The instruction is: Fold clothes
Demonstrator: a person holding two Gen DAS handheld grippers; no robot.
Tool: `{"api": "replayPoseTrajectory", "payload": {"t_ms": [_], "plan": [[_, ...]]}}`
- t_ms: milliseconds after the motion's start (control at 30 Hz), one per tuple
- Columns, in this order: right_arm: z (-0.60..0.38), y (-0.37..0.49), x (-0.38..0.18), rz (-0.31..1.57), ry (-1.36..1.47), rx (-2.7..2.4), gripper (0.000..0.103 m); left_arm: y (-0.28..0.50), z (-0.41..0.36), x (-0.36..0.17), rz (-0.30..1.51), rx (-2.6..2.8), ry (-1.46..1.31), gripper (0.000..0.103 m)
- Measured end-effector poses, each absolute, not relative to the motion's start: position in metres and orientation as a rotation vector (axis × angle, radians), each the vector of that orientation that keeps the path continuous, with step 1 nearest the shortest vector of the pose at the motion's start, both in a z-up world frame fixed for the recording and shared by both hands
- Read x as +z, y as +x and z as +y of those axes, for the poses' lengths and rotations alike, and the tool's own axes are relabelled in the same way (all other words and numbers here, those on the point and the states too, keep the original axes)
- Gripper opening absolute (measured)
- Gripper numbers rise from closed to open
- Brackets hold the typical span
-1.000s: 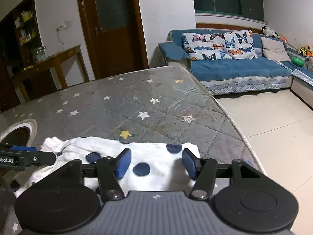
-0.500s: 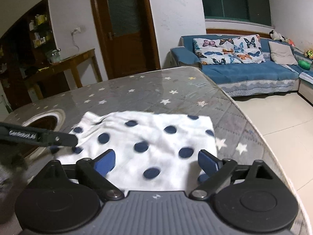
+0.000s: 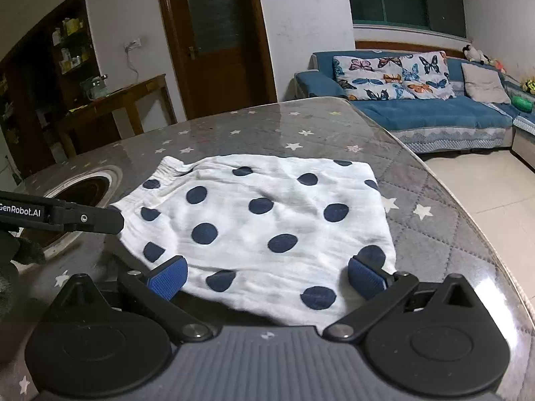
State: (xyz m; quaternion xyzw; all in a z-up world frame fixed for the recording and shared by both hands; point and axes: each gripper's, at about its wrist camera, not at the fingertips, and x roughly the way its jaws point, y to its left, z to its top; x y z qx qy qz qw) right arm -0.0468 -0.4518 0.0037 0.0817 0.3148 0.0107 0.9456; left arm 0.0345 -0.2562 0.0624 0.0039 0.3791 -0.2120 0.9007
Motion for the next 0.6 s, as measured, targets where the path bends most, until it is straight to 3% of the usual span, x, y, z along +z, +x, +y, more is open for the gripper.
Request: {"api": "replayPoseTrajectory", "payload": {"t_ms": [600], "plan": [[-0.424,-0.088,0.004,0.585,0.181,-0.033,0.103,0.002,-0.229,0.062,0.742,-0.468,-0.026,0.103]]}}
